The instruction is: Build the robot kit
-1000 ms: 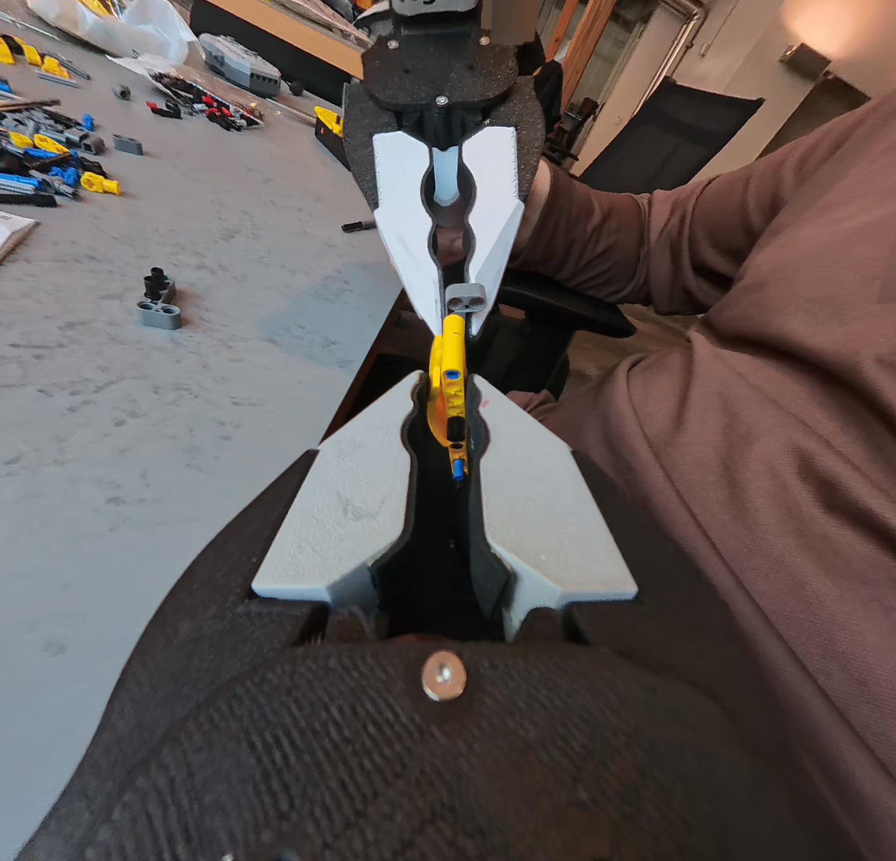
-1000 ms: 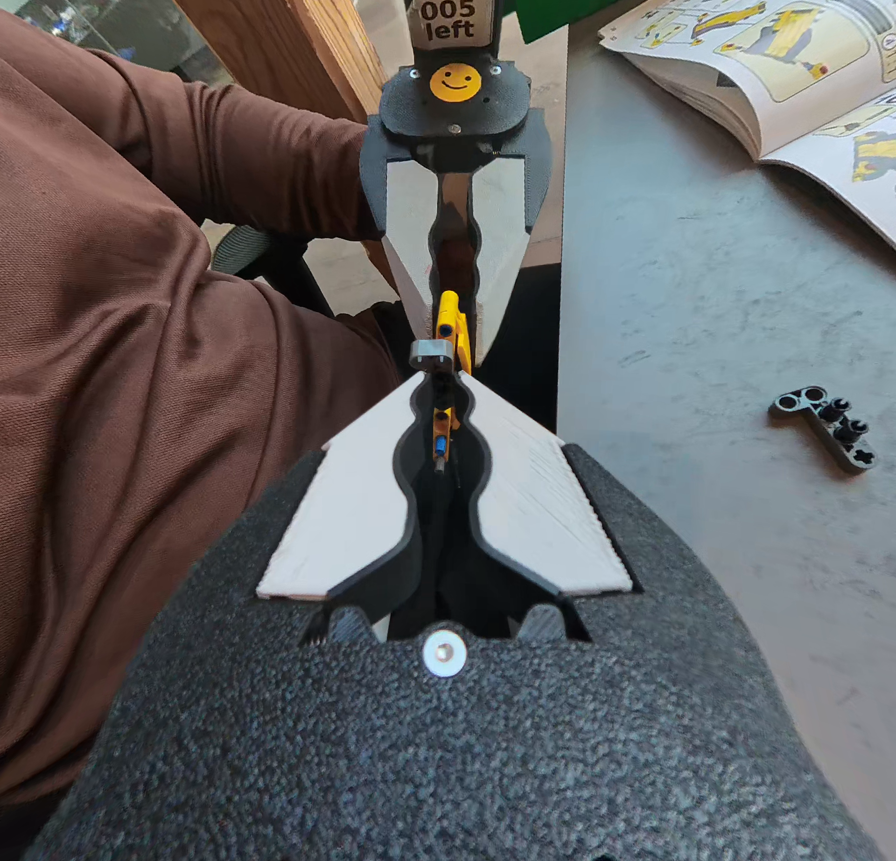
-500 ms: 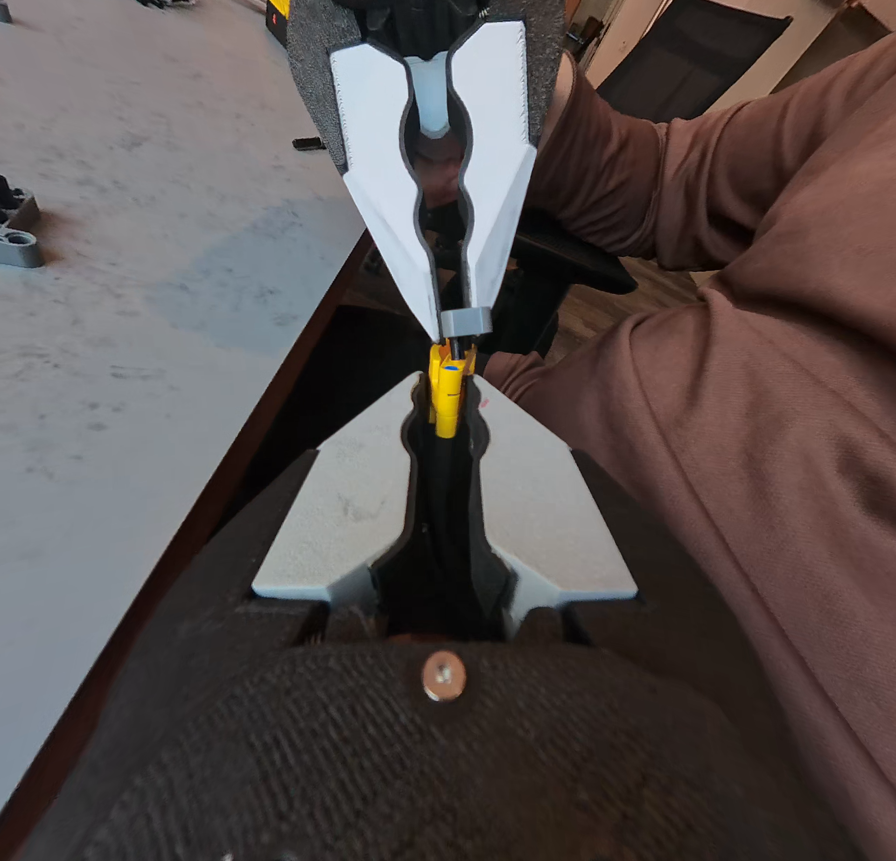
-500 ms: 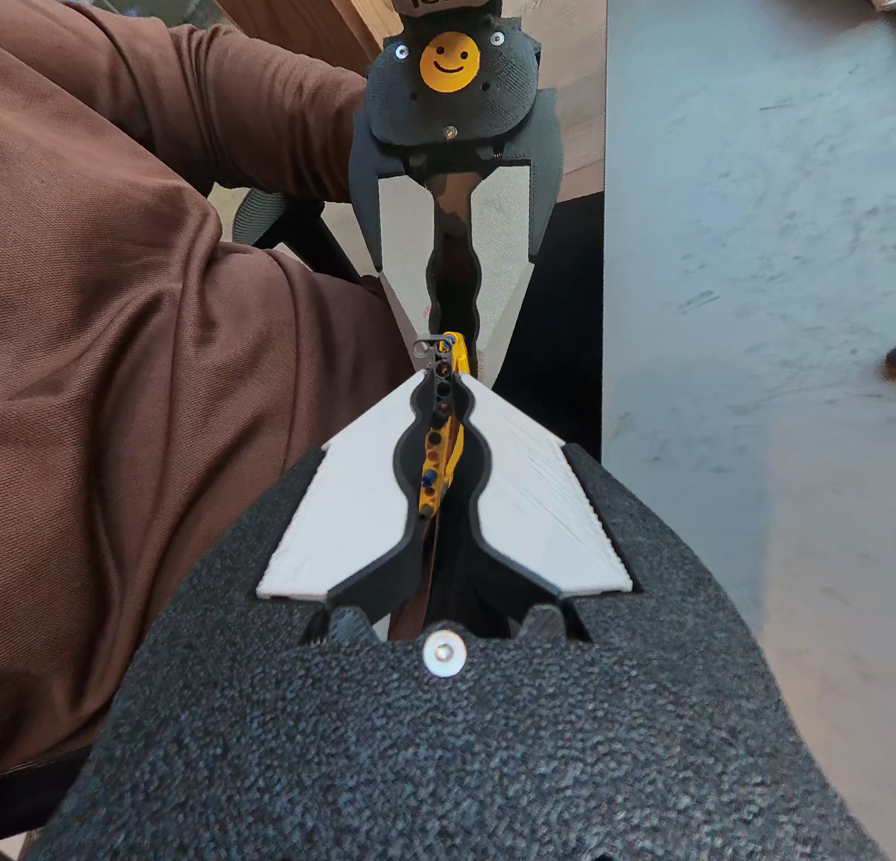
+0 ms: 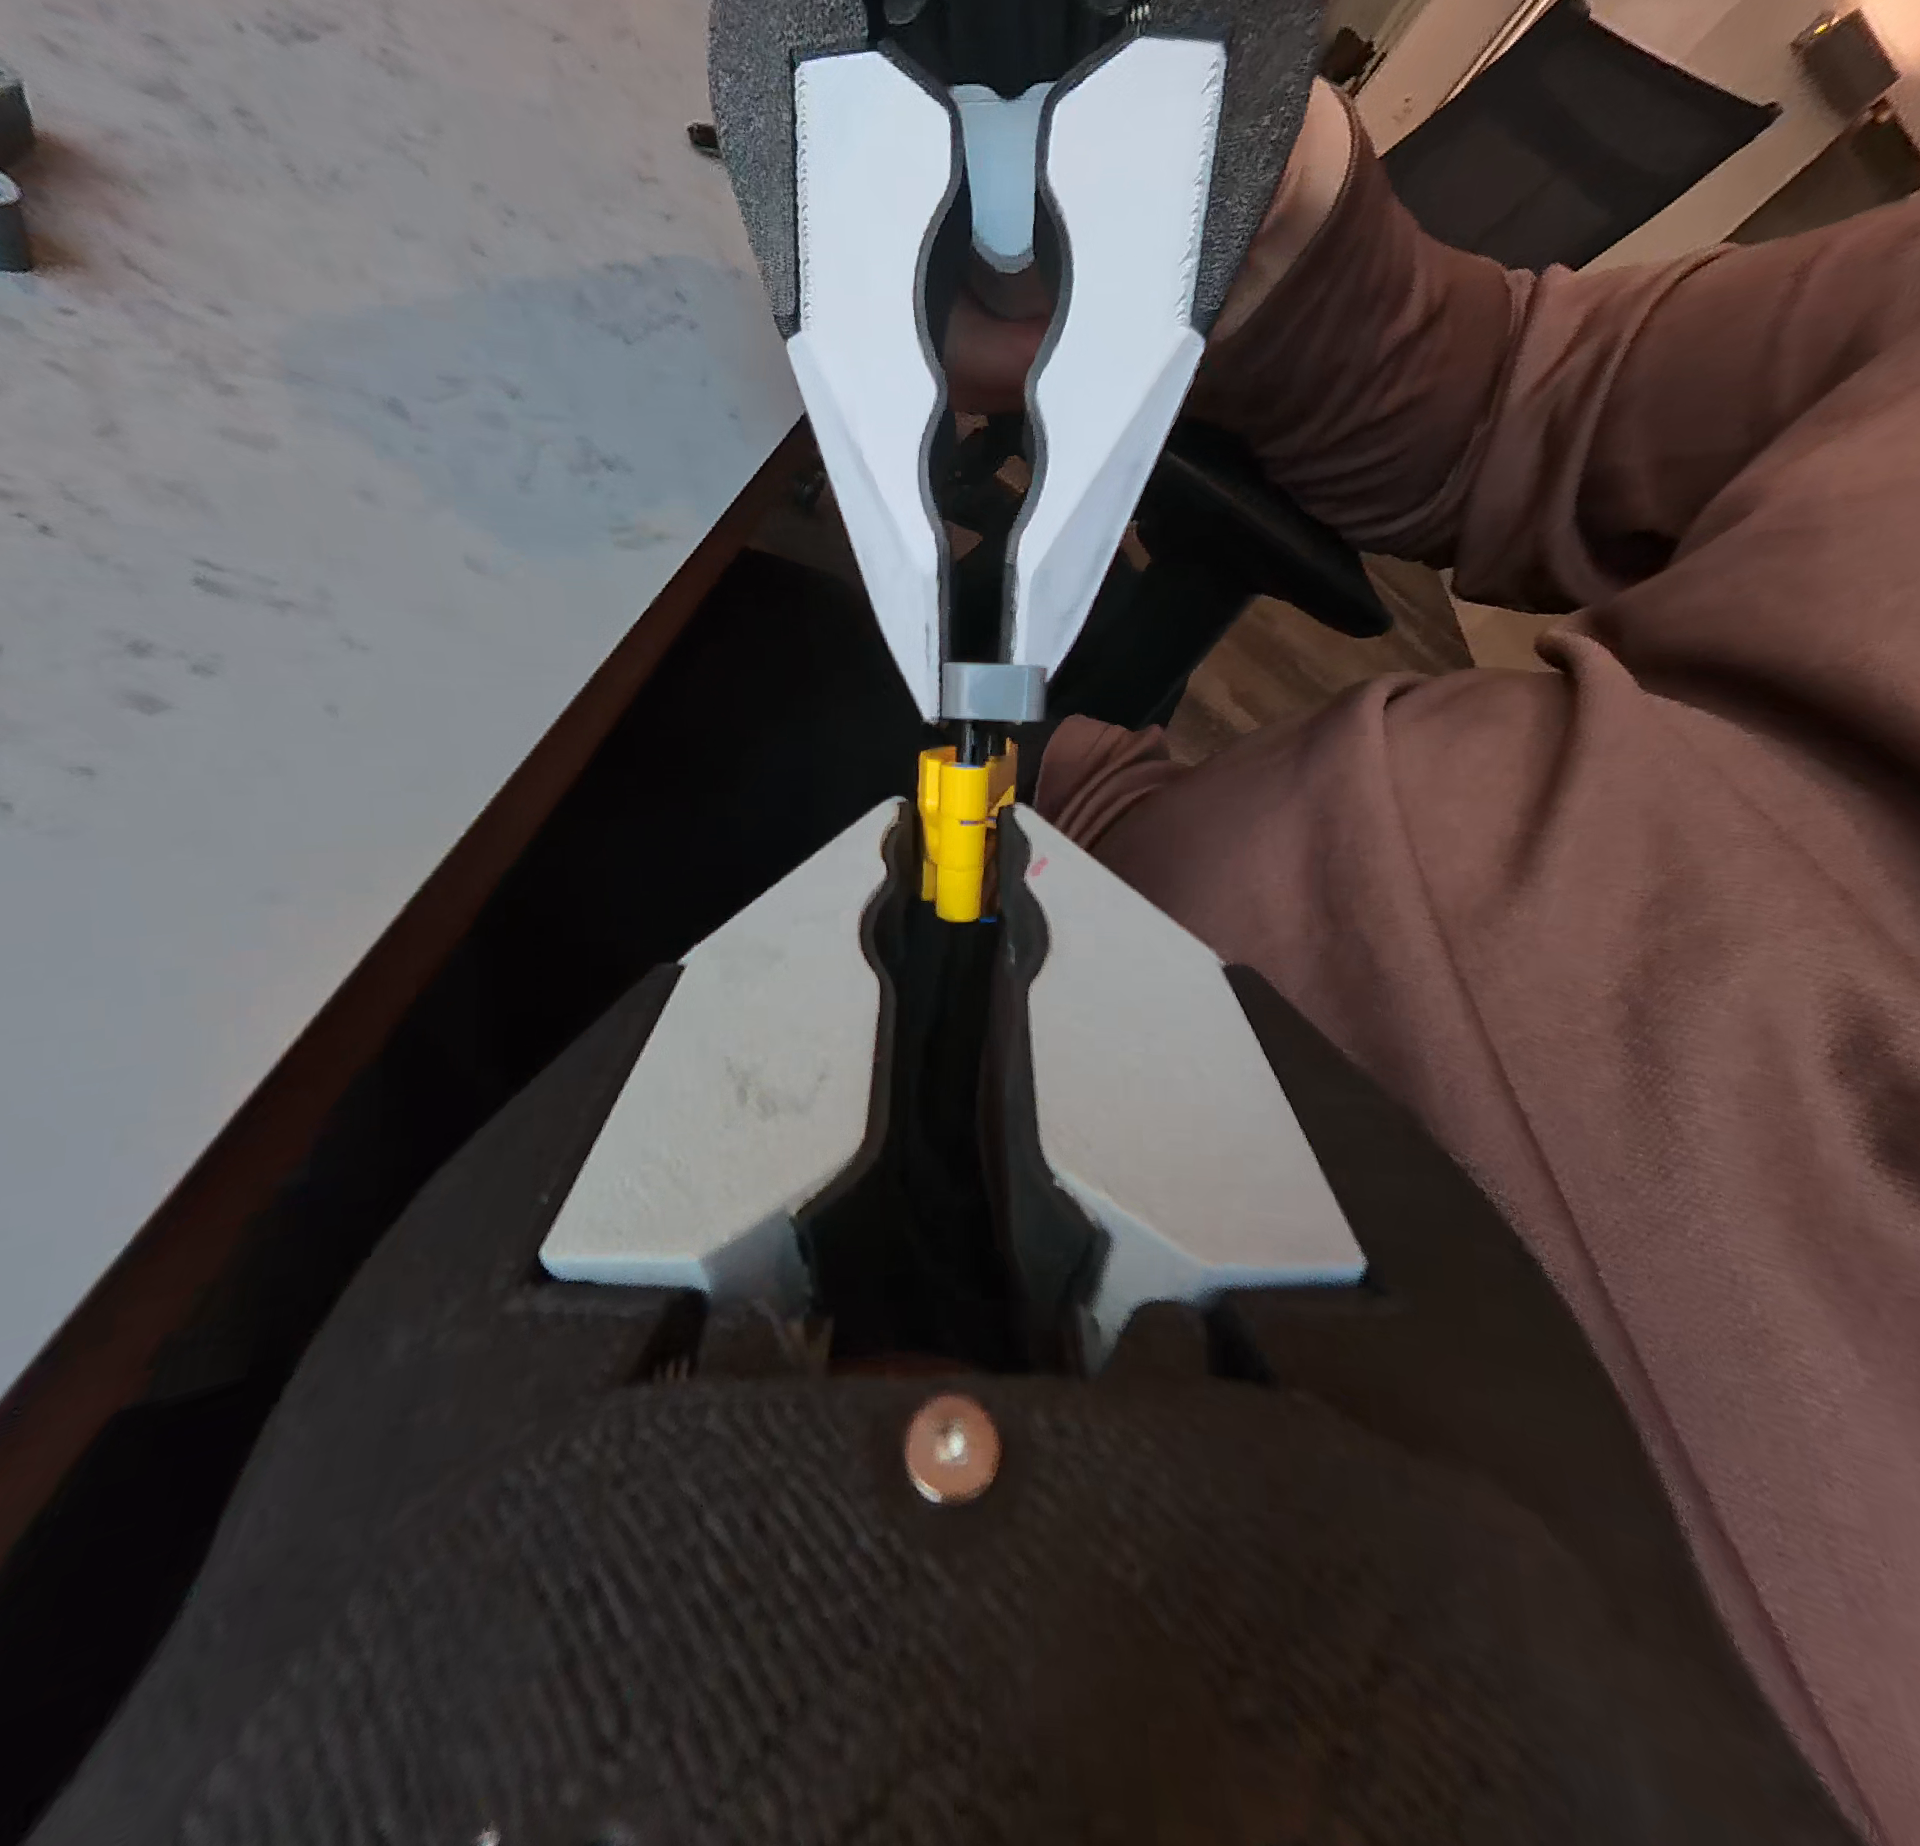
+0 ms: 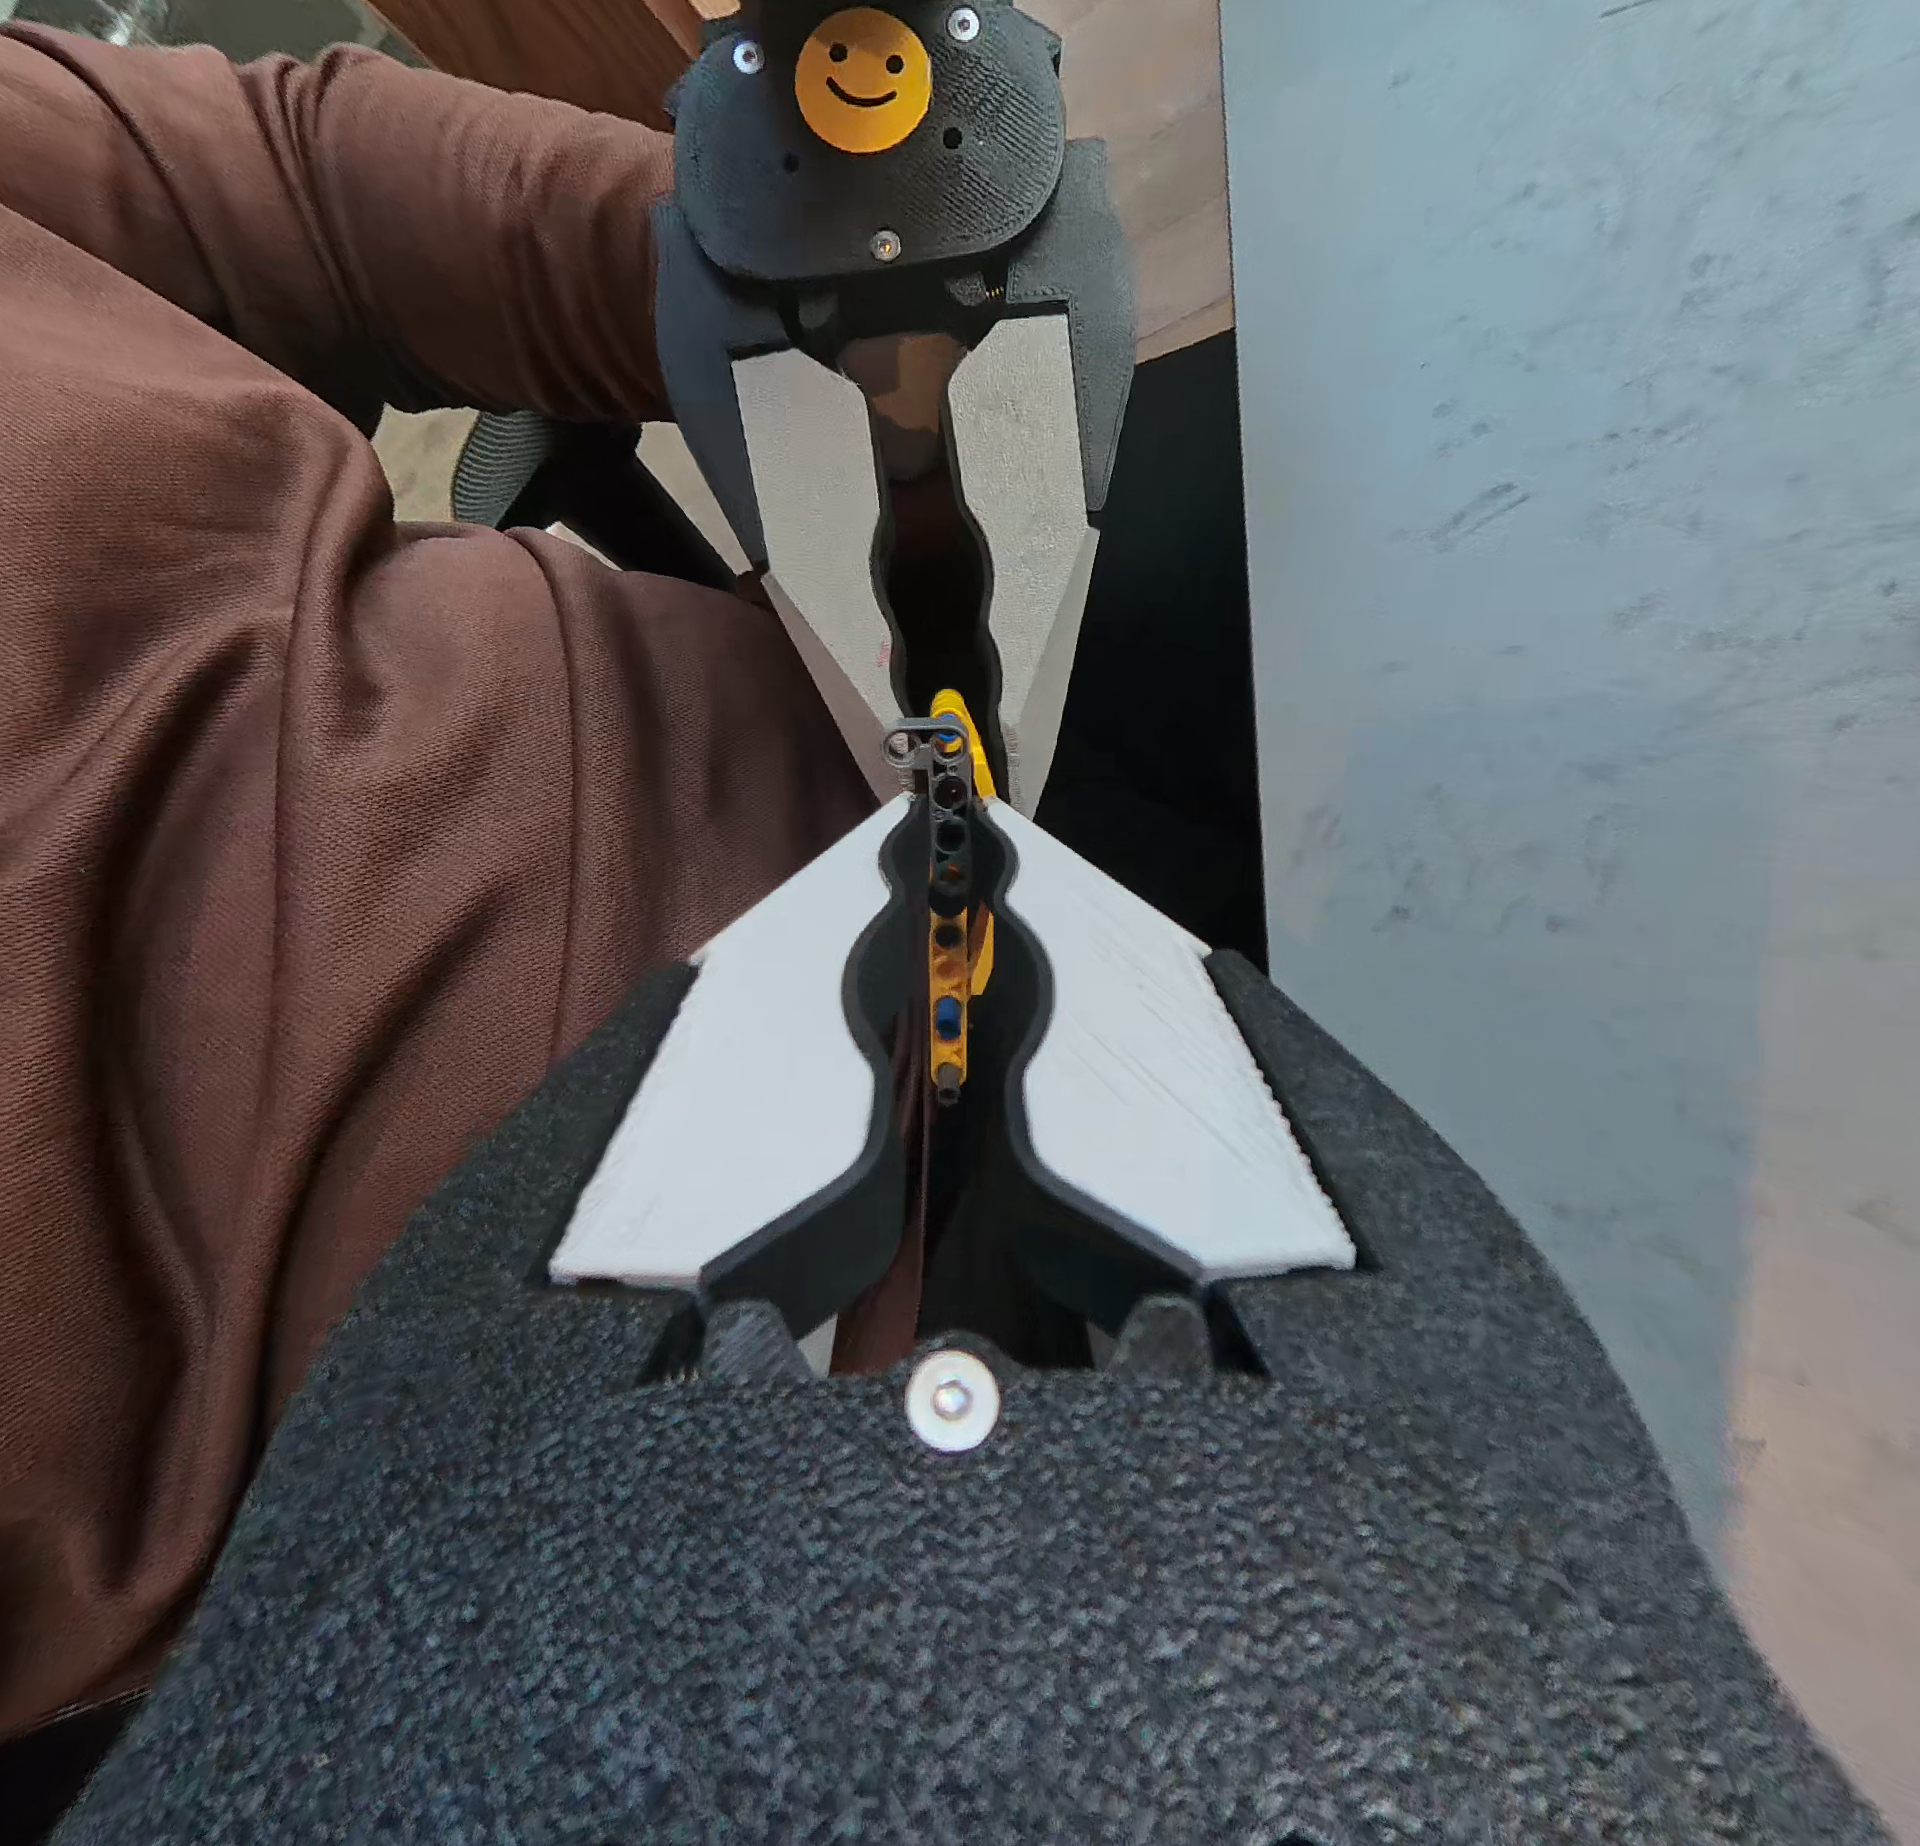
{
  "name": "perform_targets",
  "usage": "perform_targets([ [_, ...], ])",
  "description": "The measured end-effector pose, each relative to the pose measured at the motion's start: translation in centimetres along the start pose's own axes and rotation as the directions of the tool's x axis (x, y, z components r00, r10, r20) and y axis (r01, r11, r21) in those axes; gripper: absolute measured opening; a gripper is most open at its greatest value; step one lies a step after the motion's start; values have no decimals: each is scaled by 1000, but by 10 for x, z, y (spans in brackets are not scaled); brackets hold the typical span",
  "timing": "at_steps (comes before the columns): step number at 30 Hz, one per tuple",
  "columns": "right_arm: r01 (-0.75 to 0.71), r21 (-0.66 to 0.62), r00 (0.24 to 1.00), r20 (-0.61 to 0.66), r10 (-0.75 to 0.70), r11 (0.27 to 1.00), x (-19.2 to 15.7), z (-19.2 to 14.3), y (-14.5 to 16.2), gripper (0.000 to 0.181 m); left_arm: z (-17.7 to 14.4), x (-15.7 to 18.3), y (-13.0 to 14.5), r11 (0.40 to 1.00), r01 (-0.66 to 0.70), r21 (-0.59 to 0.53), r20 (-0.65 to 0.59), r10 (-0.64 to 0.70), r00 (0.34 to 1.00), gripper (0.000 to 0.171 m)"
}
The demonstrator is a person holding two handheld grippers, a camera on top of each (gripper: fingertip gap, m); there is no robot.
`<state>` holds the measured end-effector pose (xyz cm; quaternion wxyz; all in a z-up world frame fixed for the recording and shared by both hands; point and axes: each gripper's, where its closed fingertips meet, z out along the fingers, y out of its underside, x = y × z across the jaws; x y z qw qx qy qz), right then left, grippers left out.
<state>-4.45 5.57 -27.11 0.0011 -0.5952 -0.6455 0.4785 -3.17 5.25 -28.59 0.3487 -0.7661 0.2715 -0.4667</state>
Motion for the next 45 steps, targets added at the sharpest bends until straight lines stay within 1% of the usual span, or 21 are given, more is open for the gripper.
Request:
perform_targets([
  [6,3,5,1000,17,-3,1000,-4,9,4,6,1,4,7,1000,12,-1,15,-12,1000,11],
  [10,37,-47,999,13,-36,998,-7,15,14,6,5,7,19,996,-45,-82,39,48,998,11],
  [13,39,-45,999,-1,-39,998,-7,17,16,6,6,9,22,995,-14,-96,27,17,999,11],
  [16,34,-32,999,-20,-34,999,-7,20,20,6,7,8,26,994,-21,-111,43,26,999,10],
  [21,87,-140,995,-29,-92,986,-11,32,45,6,21,14,50,975,-40,-217,52,53,997,10],
  [25,64,-146,998,10,-63,987,-13,33,48,6,23,15,53,974,-44,-222,50,57,997,10],
  [29,51,-188,998,53,-41,981,-12,34,53,6,26,16,57,967,-60,-248,52,75,996,10],
  [31,50,-192,999,29,-46,980,-9,36,52,6,25,12,57,968,-33,-250,60,50,997,10],
  [34,116,-226,992,-19,-124,967,-8,36,54,6,26,11,59,964,-37,-262,73,58,996,9],
  [36,133,-214,990,-16,-140,968,-11,33,51,7,25,13,55,965,-47,-257,71,67,995,9],
  [38,118,-164,993,4,-119,979,-15,23,41,6,23,16,44,967,-94,-237,75,115,991,10],
  [41,168,-107,982,-68,-176,980,-14,2,17,6,15,11,14,950,-235,-205,164,270,949,10],
  [45,261,-118,934,-220,-282,958,-6,-36,-24,6,0,0,-41,914,-378,-145,275,405,872,10],
])
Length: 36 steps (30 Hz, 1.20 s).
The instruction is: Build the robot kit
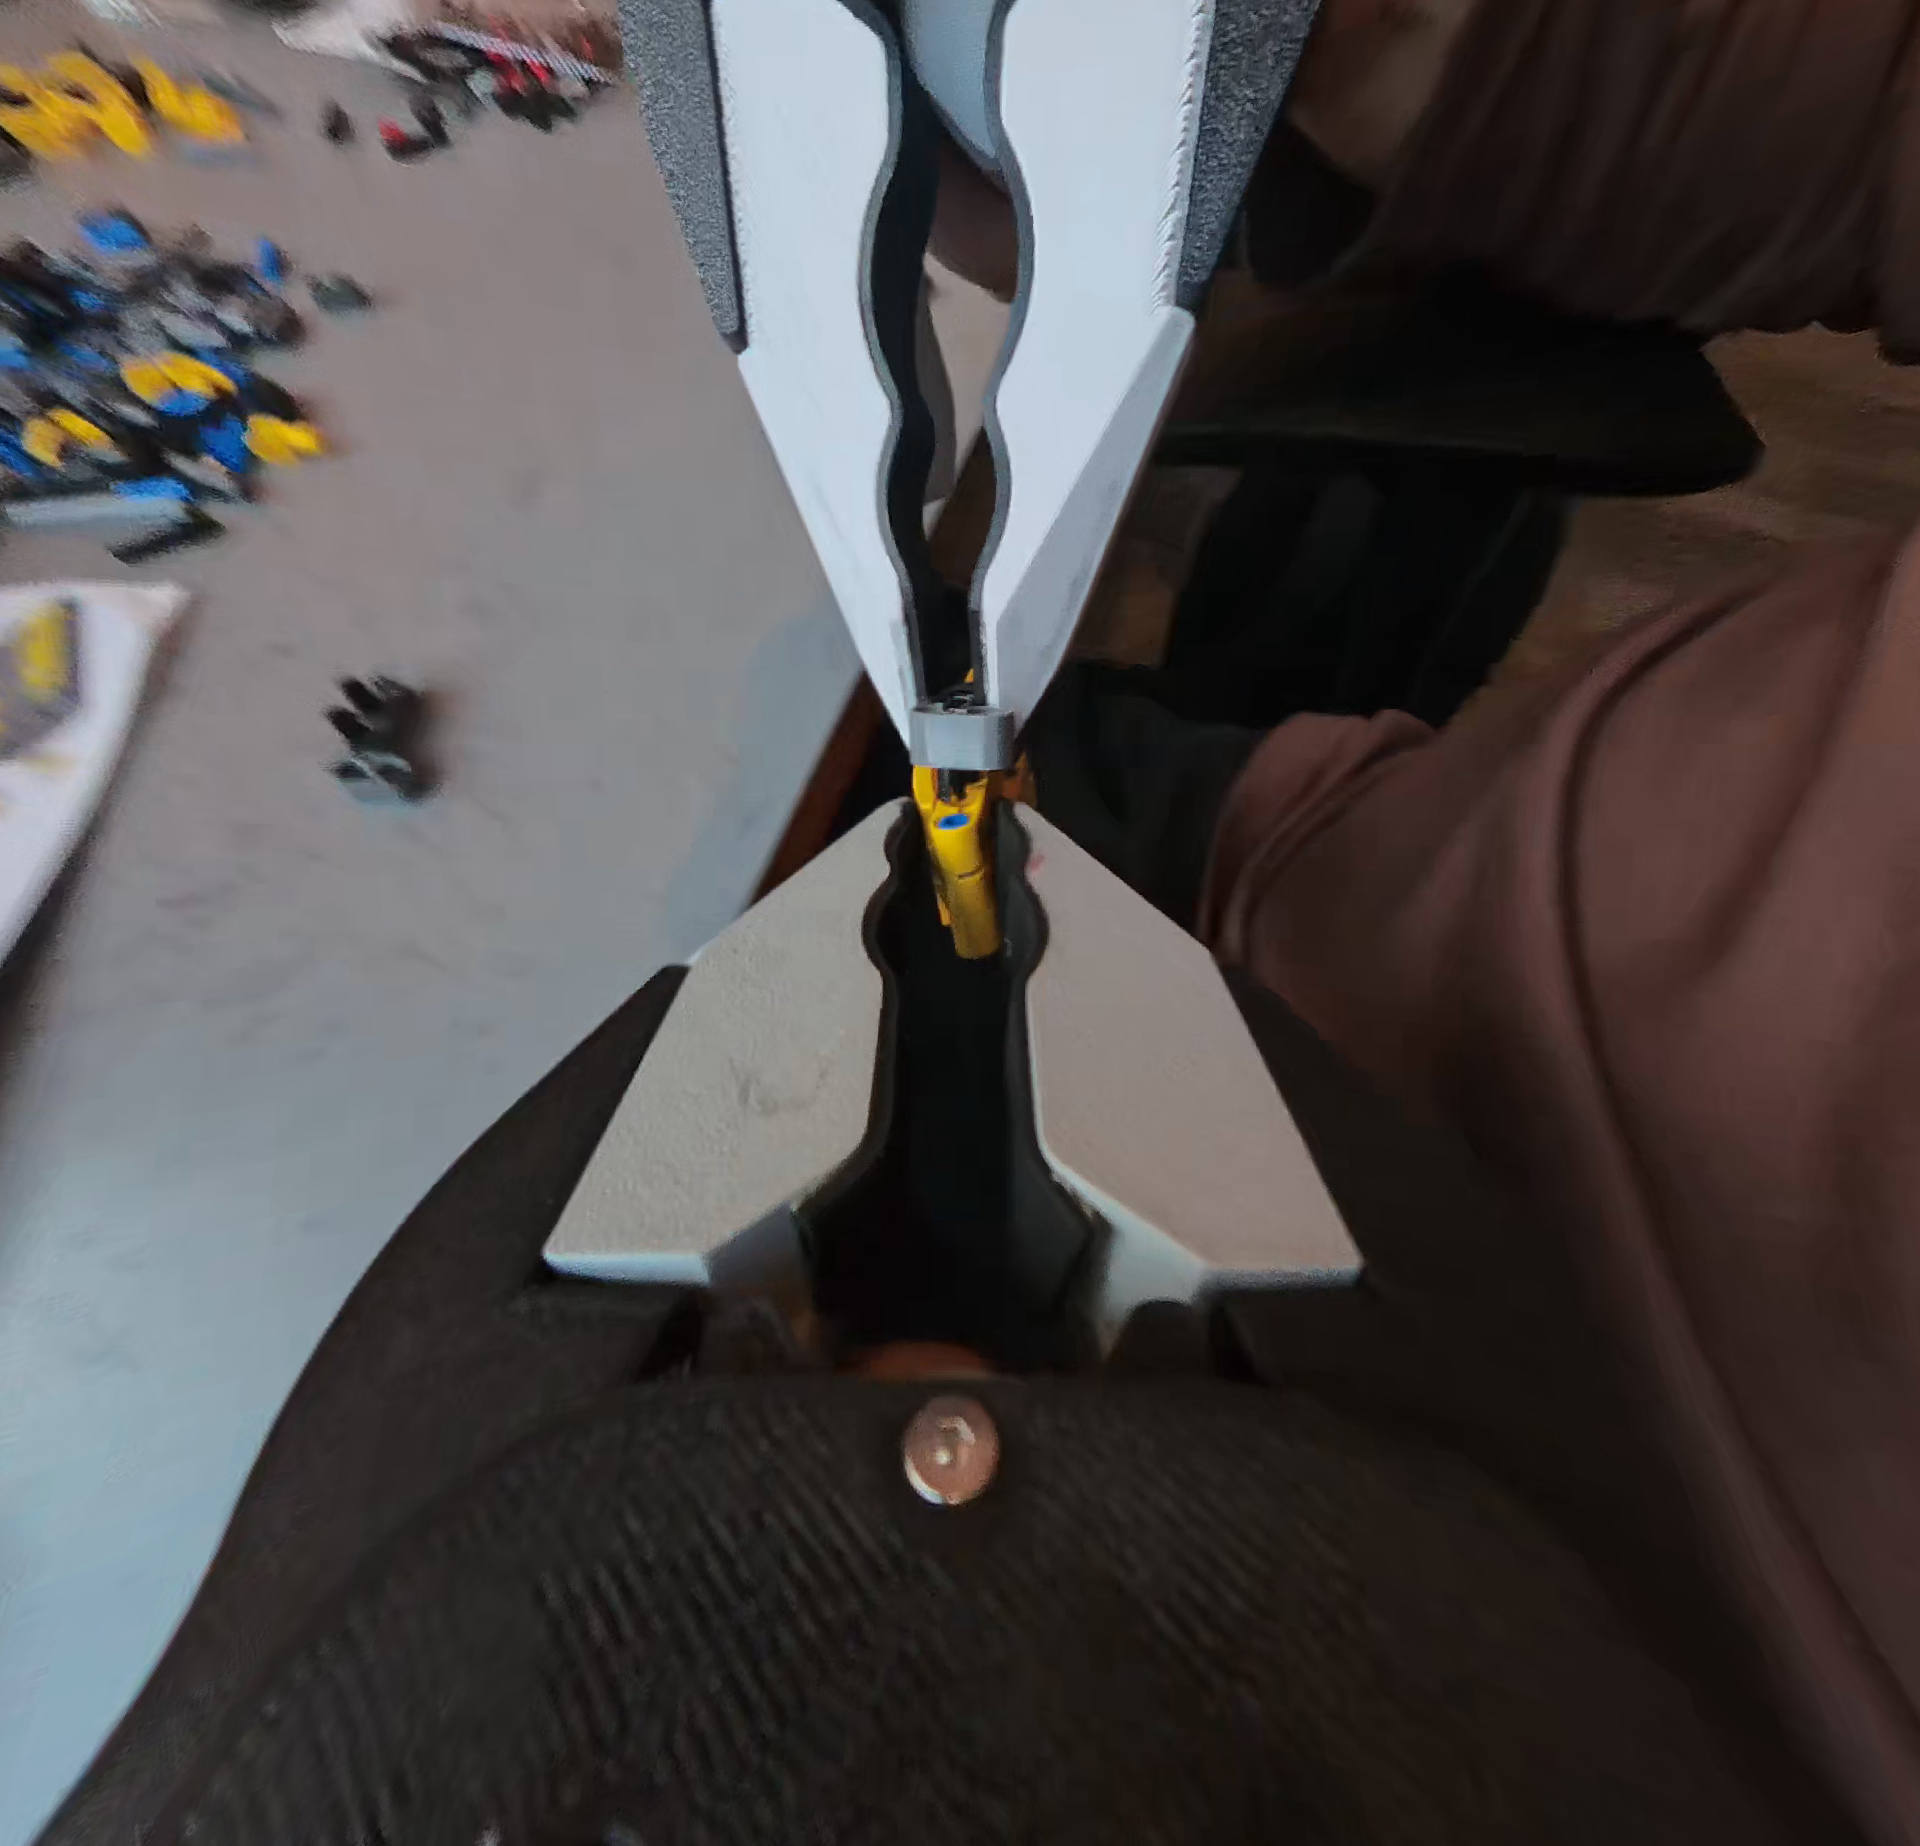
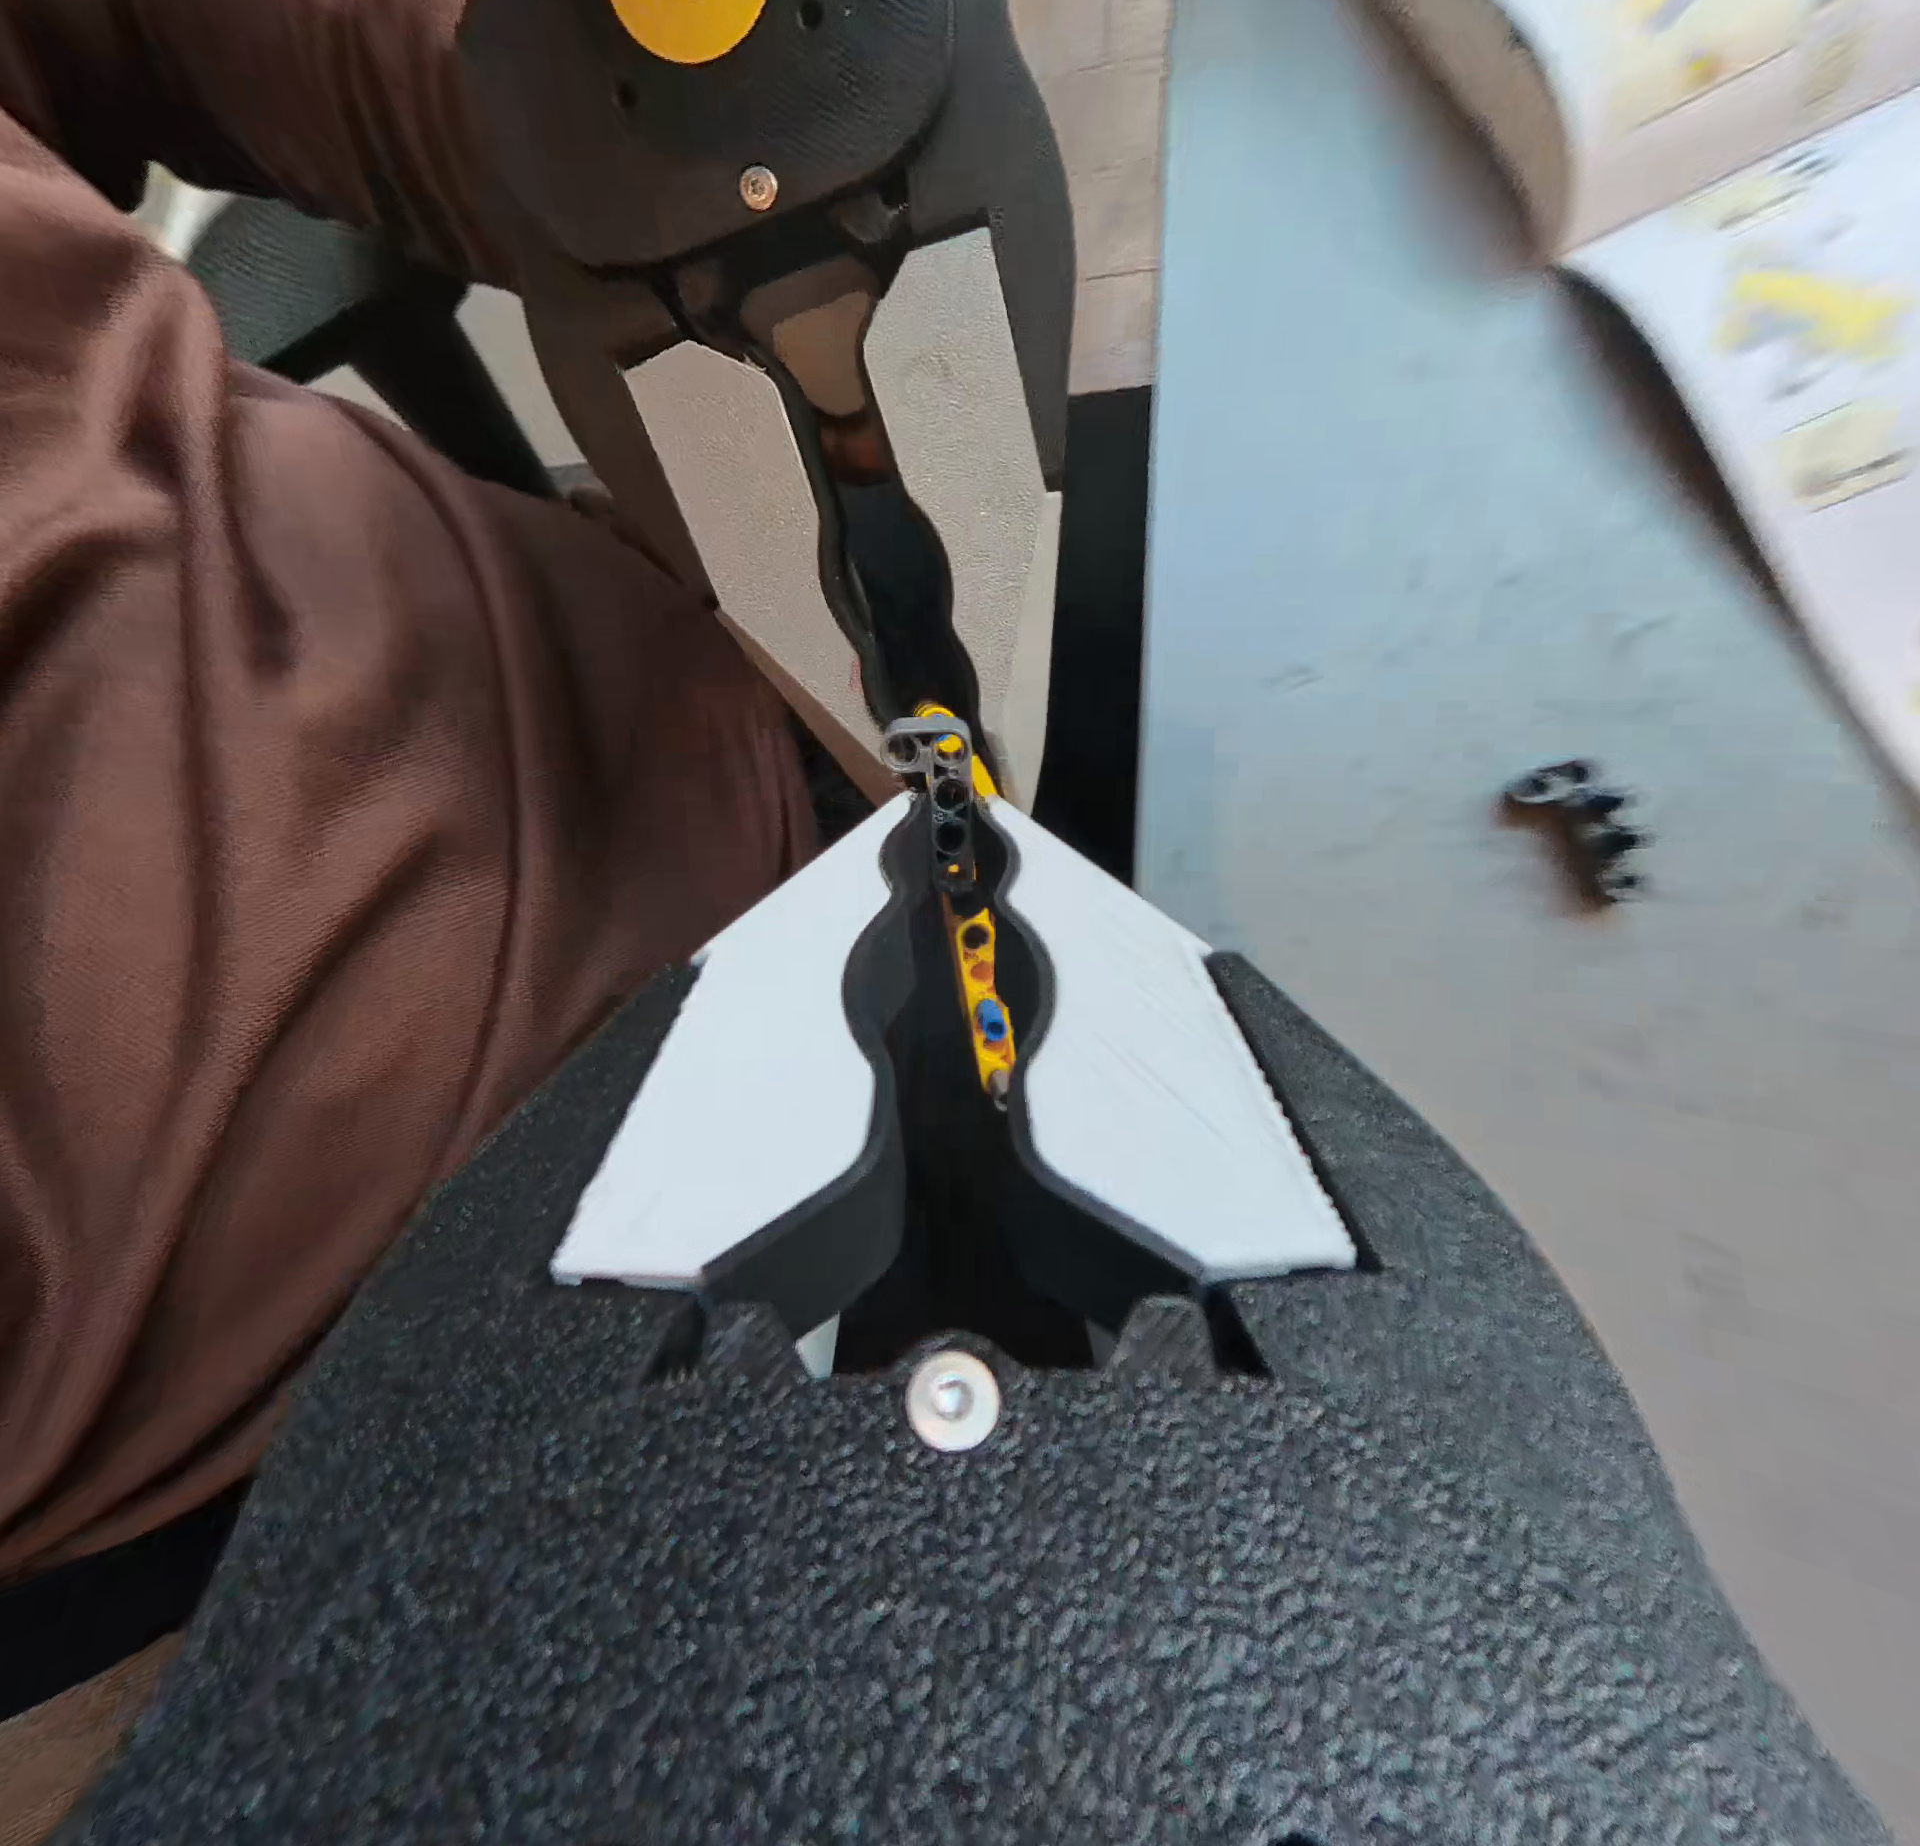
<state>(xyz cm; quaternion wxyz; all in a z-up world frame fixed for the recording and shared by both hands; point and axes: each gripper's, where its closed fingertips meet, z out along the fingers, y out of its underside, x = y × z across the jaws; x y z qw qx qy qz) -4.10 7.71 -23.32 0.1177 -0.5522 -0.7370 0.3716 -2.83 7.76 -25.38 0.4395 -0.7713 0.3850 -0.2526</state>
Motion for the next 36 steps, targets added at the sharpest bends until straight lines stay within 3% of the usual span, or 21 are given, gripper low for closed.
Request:
perform_targets([
  [4,42,-147,993,-100,-57,988,38,-24,-10,6,5,-43,-28,989,-148,-10,130,148,980,10],
  [8,60,-230,986,-138,-94,971,60,-34,-12,7,11,-58,-36,996,-68,55,103,62,993,10],
  [12,43,-165,991,-121,-63,985,65,-40,-26,6,-1,-66,-48,991,-90,95,96,81,992,10],
  [14,54,-163,990,-121,-74,985,69,-36,-24,7,0,-71,-44,985,-160,68,129,151,980,10],
  [21,67,-58,994,-82,-71,996,66,-27,-28,6,1,-73,-36,981,-173,87,109,164,980,10],
  [32,56,-34,996,-61,-58,998,71,-21,-24,7,6,-79,-28,997,-70,19,50,69,996,11],
  [36,31,31,998,-52,-29,999,74,-23,-25,7,6,-81,-30,1000,-13,11,16,13,1000,10],
])
